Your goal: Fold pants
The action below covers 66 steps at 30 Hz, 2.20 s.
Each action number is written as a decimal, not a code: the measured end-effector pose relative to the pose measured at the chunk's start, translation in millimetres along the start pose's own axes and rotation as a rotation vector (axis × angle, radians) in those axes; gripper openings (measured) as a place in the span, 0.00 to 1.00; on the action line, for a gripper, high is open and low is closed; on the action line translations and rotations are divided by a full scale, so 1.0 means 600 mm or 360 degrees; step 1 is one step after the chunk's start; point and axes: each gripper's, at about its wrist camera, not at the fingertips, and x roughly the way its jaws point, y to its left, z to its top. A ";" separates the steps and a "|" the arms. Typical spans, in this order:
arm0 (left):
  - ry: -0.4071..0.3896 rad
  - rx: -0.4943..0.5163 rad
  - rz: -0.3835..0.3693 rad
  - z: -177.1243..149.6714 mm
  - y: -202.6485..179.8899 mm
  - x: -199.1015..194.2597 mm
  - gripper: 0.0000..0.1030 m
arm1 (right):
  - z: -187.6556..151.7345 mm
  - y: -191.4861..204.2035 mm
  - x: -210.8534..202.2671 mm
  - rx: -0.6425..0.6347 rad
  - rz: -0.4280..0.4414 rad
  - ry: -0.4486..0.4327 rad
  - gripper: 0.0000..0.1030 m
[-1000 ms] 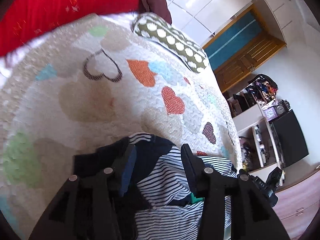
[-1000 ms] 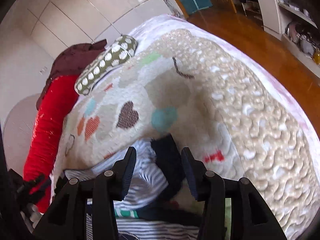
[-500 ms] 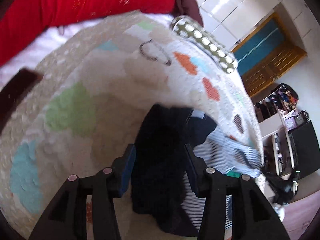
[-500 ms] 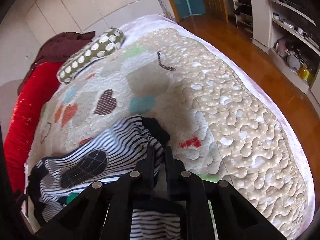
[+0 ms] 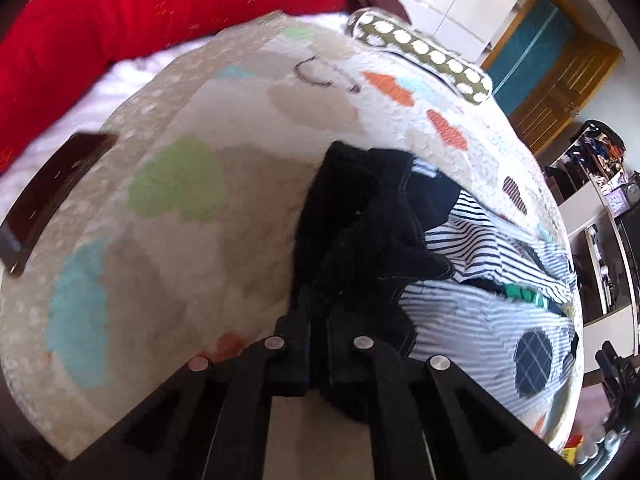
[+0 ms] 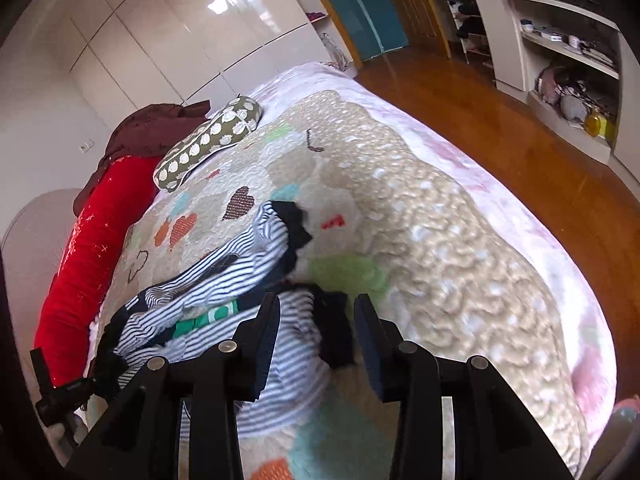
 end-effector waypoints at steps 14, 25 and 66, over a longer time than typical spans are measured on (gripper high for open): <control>-0.0312 0.0035 0.0177 -0.047 0.023 -0.103 0.29 | -0.032 0.043 0.041 -0.0147 0.0076 0.0056 0.51; -0.0321 0.0319 0.0073 -0.052 -0.071 -0.104 0.42 | -0.058 0.049 0.136 -0.0188 0.0096 0.0312 0.43; -0.0097 0.0990 0.0139 0.115 -0.235 0.037 0.53 | 0.061 0.296 0.197 -0.1173 0.0207 0.0288 0.70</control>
